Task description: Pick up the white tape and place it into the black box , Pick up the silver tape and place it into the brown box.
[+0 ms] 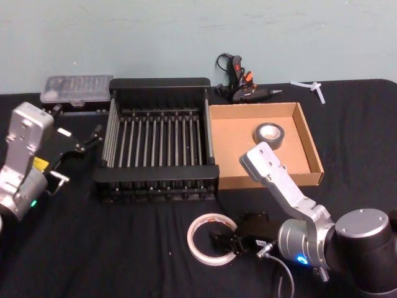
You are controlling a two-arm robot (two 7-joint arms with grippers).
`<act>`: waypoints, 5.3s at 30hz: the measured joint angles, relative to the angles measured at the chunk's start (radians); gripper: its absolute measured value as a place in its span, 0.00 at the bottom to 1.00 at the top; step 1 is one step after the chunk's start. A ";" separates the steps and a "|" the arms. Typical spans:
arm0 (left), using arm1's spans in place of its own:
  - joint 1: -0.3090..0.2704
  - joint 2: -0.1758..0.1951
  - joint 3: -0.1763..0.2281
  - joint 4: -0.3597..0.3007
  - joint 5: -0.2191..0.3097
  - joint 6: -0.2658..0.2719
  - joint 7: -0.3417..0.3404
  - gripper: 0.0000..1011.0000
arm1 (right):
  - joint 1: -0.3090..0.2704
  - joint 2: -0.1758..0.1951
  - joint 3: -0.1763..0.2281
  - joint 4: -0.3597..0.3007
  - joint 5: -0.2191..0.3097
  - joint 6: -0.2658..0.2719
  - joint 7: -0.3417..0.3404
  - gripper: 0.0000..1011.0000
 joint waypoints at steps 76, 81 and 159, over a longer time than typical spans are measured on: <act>0.000 0.000 0.000 0.000 0.000 0.000 0.000 0.99 | -0.012 0.005 0.017 -0.021 0.017 -0.018 -0.003 0.10; 0.000 0.000 0.000 0.000 0.000 0.000 0.000 0.99 | -0.013 0.010 0.023 -0.037 0.021 -0.021 -0.004 0.10; 0.000 0.000 0.000 0.000 0.000 0.000 0.000 0.99 | 0.491 -0.119 -0.089 0.462 -0.138 -0.508 -0.059 0.10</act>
